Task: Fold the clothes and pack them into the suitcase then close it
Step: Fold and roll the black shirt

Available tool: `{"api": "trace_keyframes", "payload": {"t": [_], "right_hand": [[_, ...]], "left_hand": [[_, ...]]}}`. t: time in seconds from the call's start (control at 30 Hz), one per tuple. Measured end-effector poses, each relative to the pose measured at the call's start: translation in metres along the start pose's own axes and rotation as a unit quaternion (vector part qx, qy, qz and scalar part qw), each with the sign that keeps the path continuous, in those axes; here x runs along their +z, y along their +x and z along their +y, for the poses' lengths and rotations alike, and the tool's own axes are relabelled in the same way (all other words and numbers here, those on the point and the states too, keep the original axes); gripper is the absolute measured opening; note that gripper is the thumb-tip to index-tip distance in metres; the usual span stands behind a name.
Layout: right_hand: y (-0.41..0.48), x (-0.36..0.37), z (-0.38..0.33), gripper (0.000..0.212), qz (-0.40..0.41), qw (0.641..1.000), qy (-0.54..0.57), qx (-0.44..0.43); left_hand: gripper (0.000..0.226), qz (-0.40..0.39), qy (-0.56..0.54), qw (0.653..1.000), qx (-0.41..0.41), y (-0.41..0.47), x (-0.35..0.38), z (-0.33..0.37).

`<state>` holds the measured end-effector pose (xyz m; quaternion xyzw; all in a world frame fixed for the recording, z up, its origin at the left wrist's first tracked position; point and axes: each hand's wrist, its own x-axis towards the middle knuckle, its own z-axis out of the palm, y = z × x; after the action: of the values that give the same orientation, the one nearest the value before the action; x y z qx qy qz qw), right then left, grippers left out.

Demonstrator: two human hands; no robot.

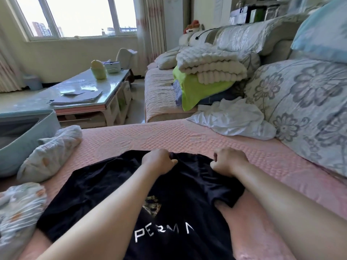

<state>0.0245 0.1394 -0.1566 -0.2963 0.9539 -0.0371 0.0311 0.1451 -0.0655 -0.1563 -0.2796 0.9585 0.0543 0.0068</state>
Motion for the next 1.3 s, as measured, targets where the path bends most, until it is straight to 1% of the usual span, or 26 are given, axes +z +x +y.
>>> {"api": "trace_keyframes", "payload": {"t": [0.07, 0.13, 0.2, 0.27, 0.3, 0.33, 0.37, 0.4, 0.43, 0.47, 0.5, 0.53, 0.57, 0.6, 0.63, 0.67, 0.7, 0.77, 0.8, 0.87, 0.93, 1.07, 1.13, 1.2, 1.23, 1.3], "right_hand": [[0.000, -0.004, 0.009, 0.012, -0.017, 1.000, 0.024, -0.010], [0.005, -0.003, 0.020, 0.007, 0.014, 0.998, 0.047, -0.028], [0.015, -0.002, 0.032, 0.005, 0.100, 0.992, 0.063, -0.042], [0.024, -0.004, 0.042, 0.009, 0.217, 0.974, 0.028, -0.049], [0.026, -0.006, 0.045, 0.012, 0.269, 0.962, -0.014, -0.048], [0.027, -0.007, 0.046, 0.018, 0.294, 0.953, -0.062, -0.039], [0.026, -0.008, 0.046, 0.024, 0.295, 0.949, -0.103, -0.033], [0.025, -0.007, 0.044, 0.030, 0.280, 0.951, -0.128, -0.036], [0.023, -0.005, 0.042, 0.033, 0.258, 0.956, -0.130, -0.053], [0.020, -0.001, 0.040, 0.033, 0.231, 0.963, -0.108, -0.083], [0.016, 0.002, 0.036, 0.031, 0.200, 0.971, -0.063, -0.117], [0.011, 0.004, 0.031, 0.034, 0.163, 0.976, -0.014, -0.147], [0.006, 0.007, 0.027, 0.042, 0.108, 0.981, 0.016, -0.161], [0.002, 0.009, 0.023, 0.051, 0.038, 0.986, 0.016, -0.161], [-0.001, 0.011, 0.020, 0.058, -0.030, 0.988, -0.017, -0.151], [-0.004, 0.013, 0.017, 0.062, -0.075, 0.986, -0.059, -0.139], [-0.006, 0.015, 0.016, 0.063, -0.094, 0.983, -0.091, -0.128], [-0.013, 0.013, 0.011, 0.063, -0.099, 0.983, -0.113, -0.108], [-0.018, 0.010, 0.007, 0.064, -0.098, 0.983, -0.113, -0.103], [-0.032, 0.003, -0.003, 0.065, -0.090, 0.984, -0.112, -0.107], [-0.051, -0.006, -0.016, 0.063, -0.080, 0.981, -0.117, -0.131], [-0.100, -0.025, -0.051, 0.053, -0.073, 0.975, -0.109, -0.181], [-0.125, -0.035, -0.071, 0.046, -0.061, 0.970, -0.112, -0.208], [-0.150, -0.046, -0.090, 0.039, -0.054, 0.972, -0.058, -0.220], [-0.163, -0.049, -0.097, 0.035, -0.057, 0.974, -0.024, -0.219], [-0.190, -0.052, -0.108, 0.025, -0.073, 0.973, 0.014, -0.220]], "left_hand": [[0.036, 0.032, -0.028, 0.999, -0.028, 0.004, -0.003, 0.012], [0.033, 0.078, -0.066, 0.993, -0.066, 0.008, -0.011, 0.025], [0.033, 0.110, -0.134, 0.980, -0.095, 0.017, -0.017, 0.035], [0.032, 0.120, -0.201, 0.967, -0.099, 0.029, -0.015, 0.043], [0.031, 0.109, -0.221, 0.965, -0.092, 0.033, -0.011, 0.047], [0.033, 0.085, -0.231, 0.966, -0.084, 0.035, -0.006, 0.052], [0.039, 0.055, -0.231, 0.969, -0.074, 0.034, 0.001, 0.057], [0.049, 0.030, -0.221, 0.973, -0.063, 0.032, 0.008, 0.062], [0.060, 0.014, -0.209, 0.977, -0.047, 0.028, 0.014, 0.065], [0.067, 0.011, -0.206, 0.978, -0.030, 0.023, 0.018, 0.067], [0.072, 0.028, -0.205, 0.978, -0.009, 0.019, 0.022, 0.066], [0.074, 0.059, -0.195, 0.979, 0.011, 0.014, 0.024, 0.064], [0.075, 0.094, -0.168, 0.981, 0.029, 0.009, 0.025, 0.060], [0.073, 0.115, -0.130, 0.984, 0.046, 0.004, 0.026, 0.055], [0.070, 0.118, -0.091, 0.987, 0.066, -0.001, 0.027, 0.051], [0.065, 0.097, -0.058, 0.990, 0.087, -0.008, 0.027, 0.046], [0.063, 0.062, -0.030, 0.992, 0.103, -0.015, 0.028, 0.041], [0.062, 0.012, 0.005, 0.993, 0.118, -0.032, 0.027, 0.032], [0.063, 0.006, 0.007, 0.993, 0.122, -0.041, 0.025, 0.026], [0.065, 0.015, -0.003, 0.990, 0.143, -0.064, 0.017, 0.017], [0.061, 0.036, -0.021, 0.983, 0.179, -0.089, 0.009, 0.008], [0.035, 0.056, -0.049, 0.970, 0.231, -0.147, -0.007, -0.012], [0.022, 0.036, -0.083, 0.964, 0.249, -0.179, -0.017, -0.020], [0.017, -0.001, -0.105, 0.960, 0.261, -0.214, -0.024, -0.032], [0.018, -0.019, -0.105, 0.958, 0.265, -0.230, -0.025, -0.039], [0.035, -0.047, -0.084, 0.959, 0.267, -0.256, -0.023, -0.055]]}}
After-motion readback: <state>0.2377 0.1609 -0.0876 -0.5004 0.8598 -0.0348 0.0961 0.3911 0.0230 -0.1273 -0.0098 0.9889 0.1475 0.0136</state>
